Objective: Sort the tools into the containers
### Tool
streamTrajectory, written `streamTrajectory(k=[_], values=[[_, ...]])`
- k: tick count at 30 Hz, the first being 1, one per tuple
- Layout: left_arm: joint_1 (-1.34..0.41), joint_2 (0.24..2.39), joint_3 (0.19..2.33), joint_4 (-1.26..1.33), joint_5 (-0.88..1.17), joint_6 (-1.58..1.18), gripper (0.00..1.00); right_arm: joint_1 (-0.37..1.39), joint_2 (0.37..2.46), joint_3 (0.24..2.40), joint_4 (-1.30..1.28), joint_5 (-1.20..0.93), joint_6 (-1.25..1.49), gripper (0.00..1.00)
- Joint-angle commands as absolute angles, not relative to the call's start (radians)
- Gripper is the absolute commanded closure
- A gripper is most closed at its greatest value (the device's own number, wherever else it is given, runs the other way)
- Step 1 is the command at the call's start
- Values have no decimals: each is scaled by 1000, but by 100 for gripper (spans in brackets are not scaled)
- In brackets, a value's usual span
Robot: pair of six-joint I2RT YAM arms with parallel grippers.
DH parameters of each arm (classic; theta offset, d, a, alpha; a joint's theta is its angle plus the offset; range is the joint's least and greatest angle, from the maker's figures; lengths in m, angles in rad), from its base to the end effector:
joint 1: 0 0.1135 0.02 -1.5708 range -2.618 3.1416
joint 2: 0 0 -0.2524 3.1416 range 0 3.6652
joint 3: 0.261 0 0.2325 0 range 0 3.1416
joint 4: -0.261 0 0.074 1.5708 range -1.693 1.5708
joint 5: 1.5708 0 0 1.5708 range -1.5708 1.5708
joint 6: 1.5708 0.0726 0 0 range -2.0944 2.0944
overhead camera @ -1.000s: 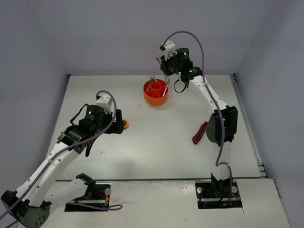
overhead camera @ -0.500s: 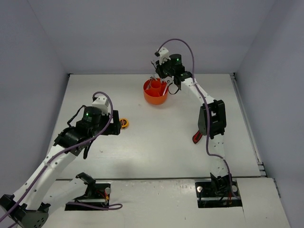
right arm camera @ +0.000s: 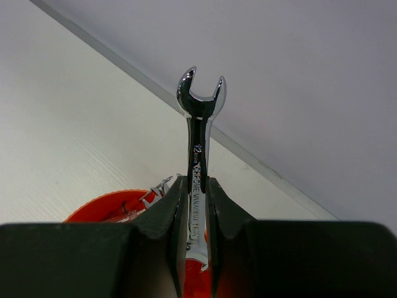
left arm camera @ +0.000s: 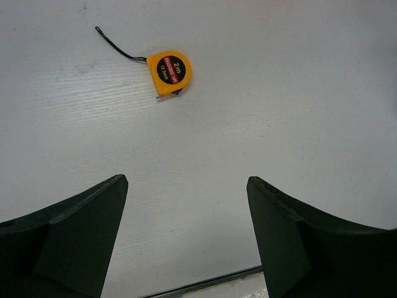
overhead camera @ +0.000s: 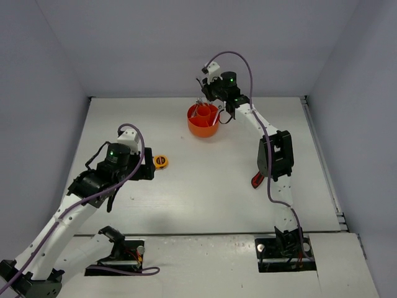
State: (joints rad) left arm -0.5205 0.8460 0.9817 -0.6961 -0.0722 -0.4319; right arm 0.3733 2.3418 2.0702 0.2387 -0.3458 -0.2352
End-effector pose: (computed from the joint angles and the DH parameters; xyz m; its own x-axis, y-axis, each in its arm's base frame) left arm 0.1684 -0.0905 0.3145 -0.6042 -0.1349 -0.7853 0.2093 0.9241 -0.3197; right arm 0.5223 0.2310 0.2874 0.1237 -0.1870 -0.9745 -0.6475 0.7290 -0.2221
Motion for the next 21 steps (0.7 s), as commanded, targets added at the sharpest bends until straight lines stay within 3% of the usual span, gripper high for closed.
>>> streamTrajectory(k=[1,13,21], values=[[-512,829,983,-676,-86,-451,25,370,2349,2068,364,-373,-232,100],[-512,841,978,-678,-81,-480,25,368,2228,1875,405,-365,-241,98],[-512,890,998,-670,-101,-486,25,353,2077,1775,404,-356,-245,68]])
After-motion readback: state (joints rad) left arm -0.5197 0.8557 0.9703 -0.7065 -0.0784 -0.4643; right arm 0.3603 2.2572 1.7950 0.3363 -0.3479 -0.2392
